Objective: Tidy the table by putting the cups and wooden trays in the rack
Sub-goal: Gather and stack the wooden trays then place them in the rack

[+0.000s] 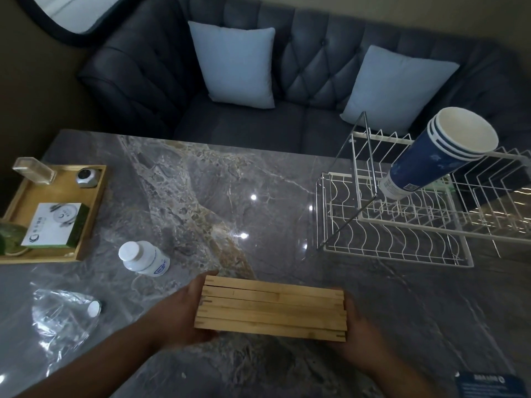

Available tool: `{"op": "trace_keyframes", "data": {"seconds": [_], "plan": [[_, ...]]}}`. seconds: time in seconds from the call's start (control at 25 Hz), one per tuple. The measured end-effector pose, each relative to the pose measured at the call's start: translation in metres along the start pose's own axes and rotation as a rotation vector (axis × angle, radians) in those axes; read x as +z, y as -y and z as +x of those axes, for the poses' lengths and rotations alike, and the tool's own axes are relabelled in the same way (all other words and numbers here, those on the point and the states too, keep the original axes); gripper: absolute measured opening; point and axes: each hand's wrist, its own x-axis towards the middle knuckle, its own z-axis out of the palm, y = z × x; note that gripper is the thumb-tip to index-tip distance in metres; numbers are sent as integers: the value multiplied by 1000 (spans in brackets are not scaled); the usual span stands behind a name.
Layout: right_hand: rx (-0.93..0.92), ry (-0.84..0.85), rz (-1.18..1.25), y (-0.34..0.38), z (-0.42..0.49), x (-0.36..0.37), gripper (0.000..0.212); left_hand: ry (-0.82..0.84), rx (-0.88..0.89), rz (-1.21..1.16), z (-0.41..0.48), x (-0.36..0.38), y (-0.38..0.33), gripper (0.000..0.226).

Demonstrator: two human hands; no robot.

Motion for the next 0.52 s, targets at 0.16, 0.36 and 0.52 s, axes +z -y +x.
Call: {"op": "trace_keyframes", "data": {"seconds": [0.16,0.36,0.52], "plan": [[19,11,21,1,-2,0,94,-96,65,-24,2,-3,-4,101],[35,17,47,0,3,-2,96,-126,104,-67,3,-14,-14,84],[60,57,115,4,10,4,101,-130,100,-47,0,-27,-14,88]]}}
